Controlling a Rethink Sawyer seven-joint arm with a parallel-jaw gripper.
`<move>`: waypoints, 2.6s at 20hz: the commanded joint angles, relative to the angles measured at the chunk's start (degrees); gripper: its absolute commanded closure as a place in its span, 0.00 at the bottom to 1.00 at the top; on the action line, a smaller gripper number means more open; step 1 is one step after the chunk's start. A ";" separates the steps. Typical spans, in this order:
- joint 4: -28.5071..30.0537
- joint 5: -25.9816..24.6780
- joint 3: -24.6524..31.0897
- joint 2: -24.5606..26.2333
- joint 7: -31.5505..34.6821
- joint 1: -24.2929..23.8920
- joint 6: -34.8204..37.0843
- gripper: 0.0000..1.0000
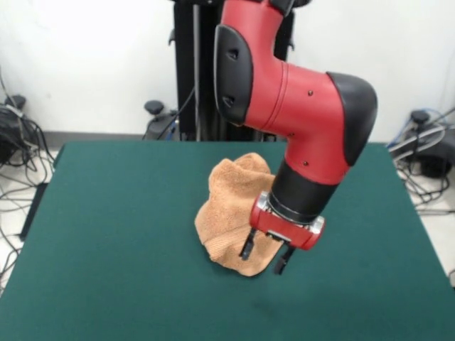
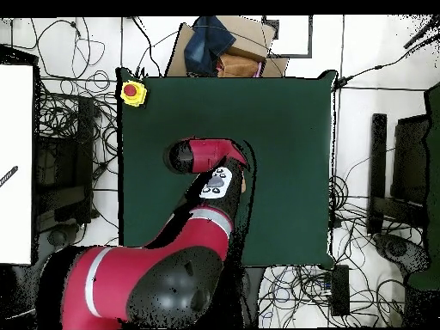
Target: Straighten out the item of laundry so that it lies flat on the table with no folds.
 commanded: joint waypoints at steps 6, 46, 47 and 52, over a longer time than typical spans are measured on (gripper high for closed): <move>-2.87 -1.36 -7.36 7.07 8.78 6.14 9.74 0.00; -39.75 23.94 -13.92 44.49 19.22 -6.52 22.97 0.00; -38.25 23.42 -13.16 43.44 19.87 -5.98 21.97 0.00; -28.25 22.53 -9.46 36.75 21.12 -3.11 20.85 0.00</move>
